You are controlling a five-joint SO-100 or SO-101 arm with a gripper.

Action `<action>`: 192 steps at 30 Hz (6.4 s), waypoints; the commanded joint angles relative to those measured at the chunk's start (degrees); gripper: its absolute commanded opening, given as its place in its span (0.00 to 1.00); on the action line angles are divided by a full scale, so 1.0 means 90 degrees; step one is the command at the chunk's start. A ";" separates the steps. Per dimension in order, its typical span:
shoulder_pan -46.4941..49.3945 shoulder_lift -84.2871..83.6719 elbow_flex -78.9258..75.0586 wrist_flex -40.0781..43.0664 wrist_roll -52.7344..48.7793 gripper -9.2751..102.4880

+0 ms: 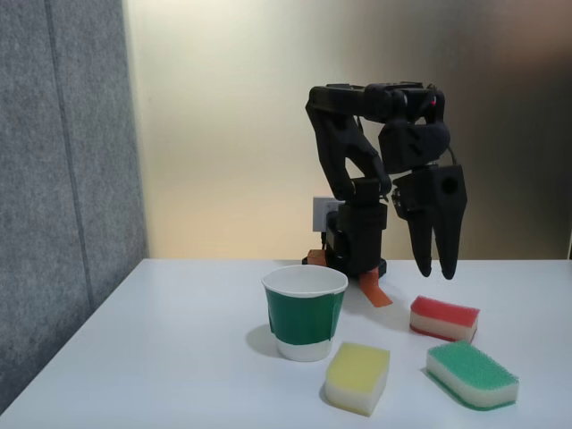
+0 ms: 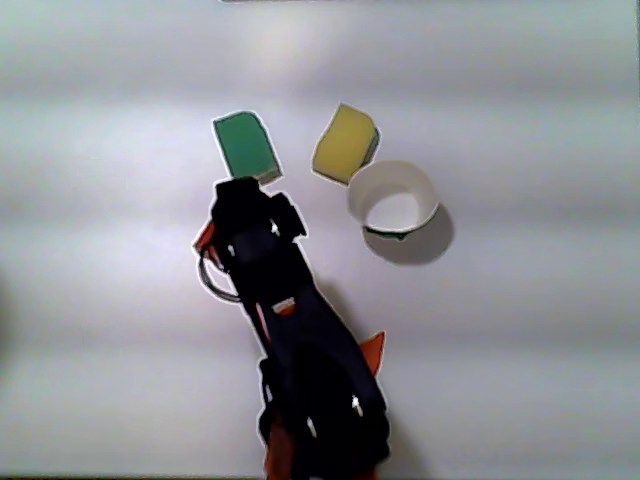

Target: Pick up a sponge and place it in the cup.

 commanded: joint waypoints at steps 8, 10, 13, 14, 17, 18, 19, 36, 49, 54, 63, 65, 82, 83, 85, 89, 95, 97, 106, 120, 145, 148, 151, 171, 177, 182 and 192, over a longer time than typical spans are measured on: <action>-0.0049 -0.0469 -0.0791 0.0303 -0.0508 0.26; -0.0059 -0.0654 -0.0781 0.0342 -0.0488 0.26; -0.0166 -0.1035 -0.0645 0.0156 -0.0313 0.27; -0.0225 -0.1094 -0.0508 -0.0020 -0.0234 0.27; -0.0410 -0.1250 -0.0195 -0.0439 -0.0020 0.27; -0.0459 -0.1328 -0.0156 -0.0488 0.0010 0.27; -0.0498 -0.1377 -0.0127 -0.0547 0.0010 0.27; -0.0557 -0.2344 0.0254 -0.1494 -0.0518 0.26; -0.0547 -0.2549 0.0576 -0.2051 -0.0547 0.08; -0.0547 -0.2412 0.0332 -0.1553 -0.0527 0.08; -0.0479 -0.2080 -0.1318 0.0889 -0.0527 0.08; -0.0420 -0.2109 -0.1865 0.1543 -0.0576 0.08; -0.0391 -0.1885 -0.1904 0.1738 -0.0430 0.08; -0.0430 -0.1865 -0.1738 0.1572 -0.0371 0.08; -0.0527 -0.1924 -0.1611 0.1475 -0.0195 0.11; -0.0625 -0.1709 -0.1318 0.1230 -0.0107 0.43; -0.0576 -0.1533 -0.1104 0.1025 -0.0488 0.61; -0.0566 -0.1553 -0.1123 0.1025 -0.0488 0.56; -0.0547 -0.1514 -0.0625 0.0420 -0.0449 0.59; -0.0537 -0.2109 -0.0049 -0.0801 -0.0527 0.58; -0.0938 -0.2539 0.0547 -0.1660 0.0088 0.08; -0.0967 -0.2549 0.0449 -0.1494 0.0146 0.08; -0.0967 -0.2471 0.0264 -0.1143 0.0176 0.08; -0.0166 -0.2773 -0.4512 0.3838 -0.0176 0.08; 0.0811 -0.2891 -0.5078 0.3818 -0.0850 0.08; 0.1924 -0.3193 -0.5791 0.3799 -0.1836 0.08; 0.3379 -0.3467 -0.6221 0.3525 -0.3301 0.08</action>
